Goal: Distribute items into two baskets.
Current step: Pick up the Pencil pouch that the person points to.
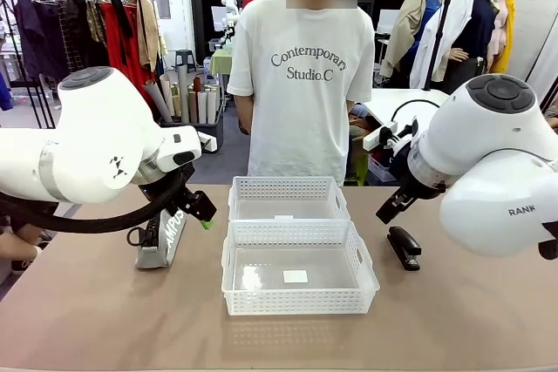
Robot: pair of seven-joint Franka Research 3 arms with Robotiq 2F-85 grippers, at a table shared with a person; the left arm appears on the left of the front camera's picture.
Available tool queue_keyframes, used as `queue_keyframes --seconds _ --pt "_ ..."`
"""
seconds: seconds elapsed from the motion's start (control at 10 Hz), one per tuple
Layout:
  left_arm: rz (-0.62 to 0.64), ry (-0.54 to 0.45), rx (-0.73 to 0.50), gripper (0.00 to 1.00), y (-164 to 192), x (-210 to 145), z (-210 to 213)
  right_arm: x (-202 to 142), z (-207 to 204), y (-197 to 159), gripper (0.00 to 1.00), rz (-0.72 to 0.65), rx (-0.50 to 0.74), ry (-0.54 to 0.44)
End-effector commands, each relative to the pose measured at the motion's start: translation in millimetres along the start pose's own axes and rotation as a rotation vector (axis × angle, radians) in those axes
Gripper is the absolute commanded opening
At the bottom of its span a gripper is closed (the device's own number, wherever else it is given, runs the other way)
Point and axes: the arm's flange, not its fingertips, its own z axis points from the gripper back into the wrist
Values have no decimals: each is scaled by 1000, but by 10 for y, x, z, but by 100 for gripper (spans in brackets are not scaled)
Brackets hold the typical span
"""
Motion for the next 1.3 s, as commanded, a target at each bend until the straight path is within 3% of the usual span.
queue_keyframes --seconds 0.0,0.3,0.4,0.7,0.9,1.0,1.1,1.2 --pt "11 7 -36 100 3 50 30 156 4 -64 100 -34 132 -9" --pt "95 -114 -161 100 -45 351 255 320 130 -265 100 -169 346 -83" --pt "132 -191 -283 100 -39 405 360 375 147 -401 100 -249 403 -131" --pt "364 -292 -453 100 201 577 504 484 92 -728 100 -443 630 -222" --pt "392 -288 -462 100 247 581 468 491 2 -856 100 -519 667 -235" --pt "307 -262 -404 100 226 557 453 507 -27 -806 100 -449 533 -287" --pt "408 -291 -451 100 226 581 641 485 254 -813 100 -517 632 -225" --pt "408 -291 -451 100 226 581 641 485 254 -813 100 -517 632 -225"
